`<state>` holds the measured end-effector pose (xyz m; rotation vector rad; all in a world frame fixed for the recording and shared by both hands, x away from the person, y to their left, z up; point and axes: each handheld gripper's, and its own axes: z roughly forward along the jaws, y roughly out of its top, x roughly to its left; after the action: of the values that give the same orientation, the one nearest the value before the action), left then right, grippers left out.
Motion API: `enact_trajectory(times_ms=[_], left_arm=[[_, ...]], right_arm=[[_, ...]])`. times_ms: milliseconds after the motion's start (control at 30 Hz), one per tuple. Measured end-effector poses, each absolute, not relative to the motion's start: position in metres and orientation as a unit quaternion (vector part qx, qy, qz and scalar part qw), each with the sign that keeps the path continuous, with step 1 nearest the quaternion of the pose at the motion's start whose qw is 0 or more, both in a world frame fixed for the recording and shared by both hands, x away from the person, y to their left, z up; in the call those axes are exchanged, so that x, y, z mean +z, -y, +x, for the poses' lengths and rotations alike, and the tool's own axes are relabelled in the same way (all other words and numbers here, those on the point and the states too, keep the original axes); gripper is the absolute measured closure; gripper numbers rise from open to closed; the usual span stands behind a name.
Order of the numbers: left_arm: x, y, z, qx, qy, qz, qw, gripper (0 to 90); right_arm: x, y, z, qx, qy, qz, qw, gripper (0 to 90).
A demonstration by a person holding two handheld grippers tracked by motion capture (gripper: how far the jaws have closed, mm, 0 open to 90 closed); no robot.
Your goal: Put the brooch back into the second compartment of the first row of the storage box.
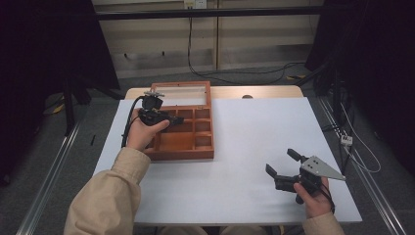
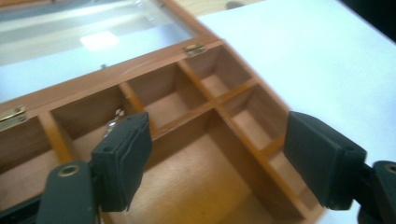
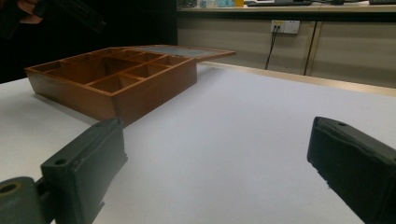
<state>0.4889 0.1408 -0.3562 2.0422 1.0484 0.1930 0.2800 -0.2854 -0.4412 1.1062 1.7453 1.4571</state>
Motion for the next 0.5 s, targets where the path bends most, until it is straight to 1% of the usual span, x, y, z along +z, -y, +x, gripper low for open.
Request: enact_trajectory(times_ms=[167,500], left_arm=[[-0.353,-0.136,0.474,0.074,-0.397,0.815,0.415,20.4],[-0.352,-0.133,0.443,0.064,-0.365,0.823,0.430,18.4]], right_arm=[[-0.441,0.285,0.280,0.549,-0.658,0.418,0.301,3.7],[-0.440,0.285,0.280,0.550,-0.659,0.415,0.302,3.8]])
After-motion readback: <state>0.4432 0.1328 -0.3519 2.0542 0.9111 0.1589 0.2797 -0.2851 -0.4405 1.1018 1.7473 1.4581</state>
